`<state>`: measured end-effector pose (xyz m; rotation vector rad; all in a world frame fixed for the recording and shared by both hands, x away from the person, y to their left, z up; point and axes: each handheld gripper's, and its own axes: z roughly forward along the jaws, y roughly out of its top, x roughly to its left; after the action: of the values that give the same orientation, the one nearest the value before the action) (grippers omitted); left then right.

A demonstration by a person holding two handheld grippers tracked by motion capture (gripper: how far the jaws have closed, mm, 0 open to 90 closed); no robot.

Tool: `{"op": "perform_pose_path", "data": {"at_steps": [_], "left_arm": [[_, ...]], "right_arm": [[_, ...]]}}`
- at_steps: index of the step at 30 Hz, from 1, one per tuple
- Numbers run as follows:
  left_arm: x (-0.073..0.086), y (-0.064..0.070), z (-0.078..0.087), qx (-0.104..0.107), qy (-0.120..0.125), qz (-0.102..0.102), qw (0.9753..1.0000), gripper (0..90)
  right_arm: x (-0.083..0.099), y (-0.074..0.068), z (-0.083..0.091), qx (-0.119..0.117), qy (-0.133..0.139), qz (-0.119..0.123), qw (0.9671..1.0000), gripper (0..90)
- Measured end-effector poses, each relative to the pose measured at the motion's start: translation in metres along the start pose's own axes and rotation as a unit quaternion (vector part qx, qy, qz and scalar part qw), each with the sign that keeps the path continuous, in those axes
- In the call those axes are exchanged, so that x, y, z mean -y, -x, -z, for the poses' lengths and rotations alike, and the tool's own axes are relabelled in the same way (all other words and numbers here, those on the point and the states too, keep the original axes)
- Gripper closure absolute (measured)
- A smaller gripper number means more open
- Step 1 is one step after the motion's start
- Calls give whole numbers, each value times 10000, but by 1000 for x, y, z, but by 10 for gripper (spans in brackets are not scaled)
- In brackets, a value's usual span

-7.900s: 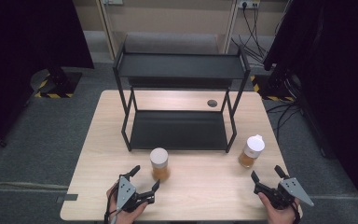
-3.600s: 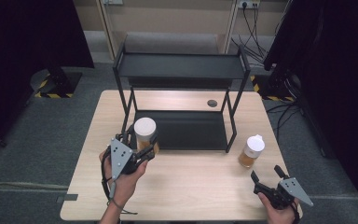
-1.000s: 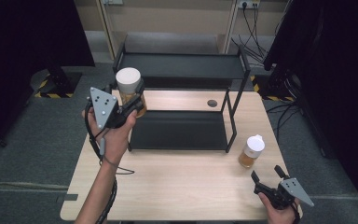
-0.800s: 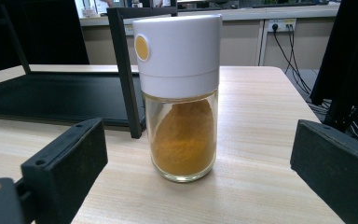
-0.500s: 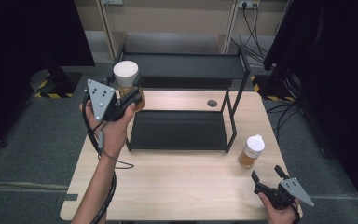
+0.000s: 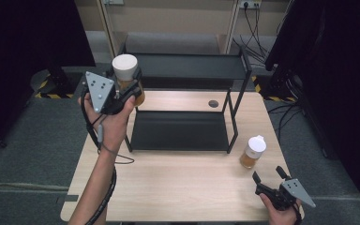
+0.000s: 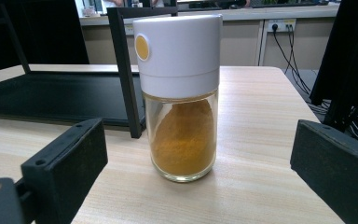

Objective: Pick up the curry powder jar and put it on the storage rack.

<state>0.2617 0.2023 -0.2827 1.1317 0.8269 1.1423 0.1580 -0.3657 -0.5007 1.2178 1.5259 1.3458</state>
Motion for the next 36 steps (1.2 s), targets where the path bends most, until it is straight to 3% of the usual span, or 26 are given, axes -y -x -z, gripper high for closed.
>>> {"op": "perform_pose_path", "data": {"at_steps": [26,36], "left_arm": [[-22,-8,-29,-126,-2,-57,9999,335],[-27,-14,-50,-127,-89,-65,9999,335]], "right_arm": [[0,0,0,0,2,5,10000,42],[0,1,0,-5,4,-18,10000,42]]}}
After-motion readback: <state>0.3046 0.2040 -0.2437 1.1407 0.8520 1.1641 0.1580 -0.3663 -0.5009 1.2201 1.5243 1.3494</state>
